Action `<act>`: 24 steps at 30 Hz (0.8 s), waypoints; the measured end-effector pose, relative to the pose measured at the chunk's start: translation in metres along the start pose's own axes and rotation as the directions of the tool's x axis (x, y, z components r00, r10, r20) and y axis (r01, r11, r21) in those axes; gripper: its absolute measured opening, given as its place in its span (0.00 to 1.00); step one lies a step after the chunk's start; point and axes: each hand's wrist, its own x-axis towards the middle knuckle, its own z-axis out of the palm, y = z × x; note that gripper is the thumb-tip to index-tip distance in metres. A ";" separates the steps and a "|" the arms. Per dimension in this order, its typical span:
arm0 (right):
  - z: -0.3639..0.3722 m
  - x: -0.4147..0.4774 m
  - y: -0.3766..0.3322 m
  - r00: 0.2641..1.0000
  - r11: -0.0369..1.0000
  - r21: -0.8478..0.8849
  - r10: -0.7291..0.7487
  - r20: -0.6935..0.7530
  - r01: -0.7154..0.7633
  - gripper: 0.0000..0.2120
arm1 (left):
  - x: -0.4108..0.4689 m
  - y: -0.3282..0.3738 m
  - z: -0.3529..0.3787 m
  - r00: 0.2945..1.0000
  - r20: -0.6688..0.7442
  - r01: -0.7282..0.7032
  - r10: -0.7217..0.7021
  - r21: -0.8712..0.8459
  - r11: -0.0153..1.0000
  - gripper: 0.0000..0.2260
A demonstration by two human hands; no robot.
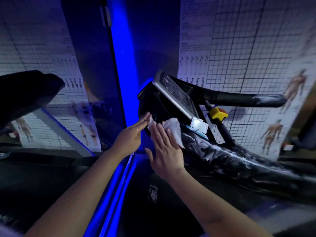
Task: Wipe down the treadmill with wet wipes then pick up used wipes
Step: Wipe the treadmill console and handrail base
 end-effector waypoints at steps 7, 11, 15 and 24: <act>0.007 -0.032 0.021 0.994 0.994 -0.002 -0.105 -0.027 0.105 0.34 | 0.004 -0.007 -0.007 0.997 0.018 0.079 -0.077 -0.245 0.966 0.37; 0.005 -0.003 0.012 0.991 0.991 -0.049 -0.127 -0.033 0.126 0.32 | 0.005 -0.003 0.004 0.979 0.025 0.179 -0.204 -0.587 0.790 0.34; -0.008 0.060 0.002 1.000 0.997 -0.068 -0.025 -0.013 0.024 0.32 | 0.006 -0.001 0.000 0.946 -0.003 0.210 -0.323 -0.754 0.622 0.28; 0.009 -0.030 -0.001 0.999 0.999 0.047 0.026 -0.045 -0.024 0.35 | -0.005 -0.026 -0.018 0.933 -0.170 0.157 -0.316 -0.601 0.784 0.21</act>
